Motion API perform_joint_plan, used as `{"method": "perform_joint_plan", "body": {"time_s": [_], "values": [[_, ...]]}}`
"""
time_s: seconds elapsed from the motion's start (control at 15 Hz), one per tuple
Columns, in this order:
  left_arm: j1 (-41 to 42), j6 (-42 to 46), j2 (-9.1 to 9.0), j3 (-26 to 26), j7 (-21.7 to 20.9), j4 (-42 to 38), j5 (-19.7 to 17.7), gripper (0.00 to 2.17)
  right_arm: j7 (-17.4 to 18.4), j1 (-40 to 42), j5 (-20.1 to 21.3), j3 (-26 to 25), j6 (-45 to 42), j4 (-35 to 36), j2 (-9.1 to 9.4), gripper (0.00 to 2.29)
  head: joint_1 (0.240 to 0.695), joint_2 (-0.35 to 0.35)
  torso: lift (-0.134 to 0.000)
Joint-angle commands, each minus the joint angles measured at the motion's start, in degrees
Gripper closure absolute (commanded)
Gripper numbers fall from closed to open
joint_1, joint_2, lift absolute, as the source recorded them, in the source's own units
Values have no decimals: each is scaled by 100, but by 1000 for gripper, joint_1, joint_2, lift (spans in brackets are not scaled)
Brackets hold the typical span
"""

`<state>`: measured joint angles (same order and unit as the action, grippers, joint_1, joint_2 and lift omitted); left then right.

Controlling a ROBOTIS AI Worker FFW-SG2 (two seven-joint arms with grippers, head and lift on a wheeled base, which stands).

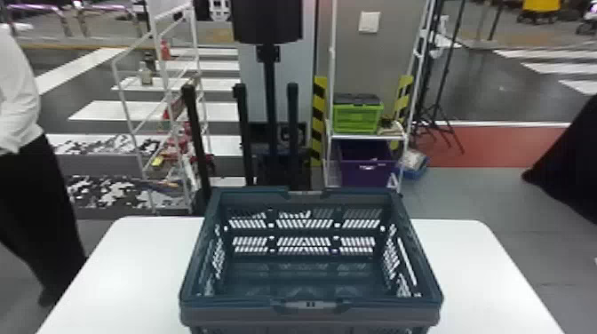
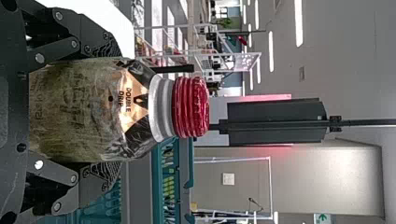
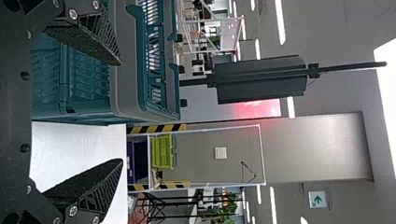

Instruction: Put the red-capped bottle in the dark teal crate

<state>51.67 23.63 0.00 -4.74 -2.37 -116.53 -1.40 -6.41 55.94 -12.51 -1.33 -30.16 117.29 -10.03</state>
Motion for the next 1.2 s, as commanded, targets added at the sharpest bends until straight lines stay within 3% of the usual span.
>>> {"method": "perform_joint_plan", "body": {"time_s": [0.0, 0.67, 1.0, 1.13], "values": [[-26, -4, -15, 0, 0, 16, 0, 2145, 0, -13, 2, 1, 6, -13, 10, 151, 499, 0, 0], [-87, -197, -15, -44, 0, -291, 0, 2145, 0, -57, -15, 1, 42, -13, 1, 151, 499, 0, 0], [-571, -2605, -15, -712, -228, -1785, -9, 2145, 0, -40, -41, -25, 42, -57, -7, 151, 499, 0, 0], [-1124, -4310, 185, -870, -316, -2392, 70, 2145, 0, -31, -41, -25, 42, -75, -7, 151, 499, 0, 0]]}}
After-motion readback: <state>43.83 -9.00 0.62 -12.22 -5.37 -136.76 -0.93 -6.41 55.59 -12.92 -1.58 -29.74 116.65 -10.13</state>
